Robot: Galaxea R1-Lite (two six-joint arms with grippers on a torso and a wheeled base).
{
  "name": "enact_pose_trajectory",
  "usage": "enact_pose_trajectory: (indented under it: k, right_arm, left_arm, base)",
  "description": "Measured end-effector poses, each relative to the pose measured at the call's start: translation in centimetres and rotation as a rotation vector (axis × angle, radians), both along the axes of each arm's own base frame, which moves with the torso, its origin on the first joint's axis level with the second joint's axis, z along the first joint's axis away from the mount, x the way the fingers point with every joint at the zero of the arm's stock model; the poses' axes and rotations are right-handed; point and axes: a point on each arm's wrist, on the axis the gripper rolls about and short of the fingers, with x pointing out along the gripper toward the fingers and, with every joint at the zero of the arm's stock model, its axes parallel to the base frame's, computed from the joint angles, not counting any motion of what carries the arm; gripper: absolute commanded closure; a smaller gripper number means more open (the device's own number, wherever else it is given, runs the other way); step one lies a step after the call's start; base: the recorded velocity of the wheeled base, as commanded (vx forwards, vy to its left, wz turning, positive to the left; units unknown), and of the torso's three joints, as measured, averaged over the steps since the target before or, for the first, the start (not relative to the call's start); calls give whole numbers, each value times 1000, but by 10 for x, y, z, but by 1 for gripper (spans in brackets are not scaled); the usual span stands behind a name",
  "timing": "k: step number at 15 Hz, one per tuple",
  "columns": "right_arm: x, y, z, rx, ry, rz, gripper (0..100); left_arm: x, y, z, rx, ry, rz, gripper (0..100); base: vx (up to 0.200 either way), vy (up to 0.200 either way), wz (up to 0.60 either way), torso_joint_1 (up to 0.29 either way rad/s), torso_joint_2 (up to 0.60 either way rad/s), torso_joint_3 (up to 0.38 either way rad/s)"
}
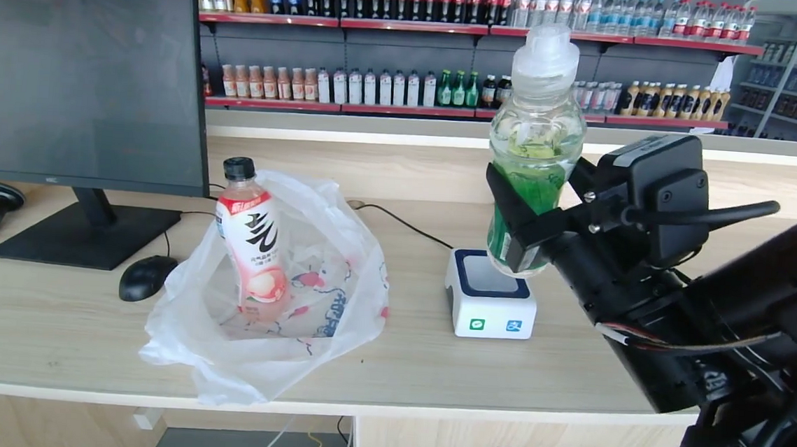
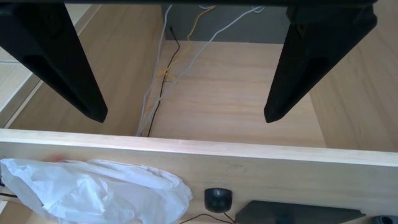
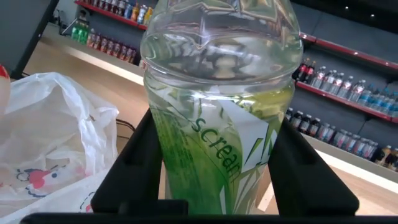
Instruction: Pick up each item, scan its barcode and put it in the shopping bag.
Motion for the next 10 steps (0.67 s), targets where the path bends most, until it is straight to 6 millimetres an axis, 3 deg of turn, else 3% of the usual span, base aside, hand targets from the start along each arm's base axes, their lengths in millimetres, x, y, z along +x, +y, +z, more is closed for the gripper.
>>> enact_pose_trajectory:
  k: [2,5,10]
  right_arm:
    - [-10,1,7,3,-23,22,100]
    - [-20,2,0,-118,-79,140,100]
    - [7,-10,-9,-334,-229,274,100]
  left_arm:
    - [0,0,0,0,0,0,0]
    - [0,0,0,0,0,0,0]
    - [0,0,0,0,0,0,0]
  base:
    - [0,0,0,0,0,0]
    - [0,0,0,0,0,0]
    - [0,0,0,0,0,0]
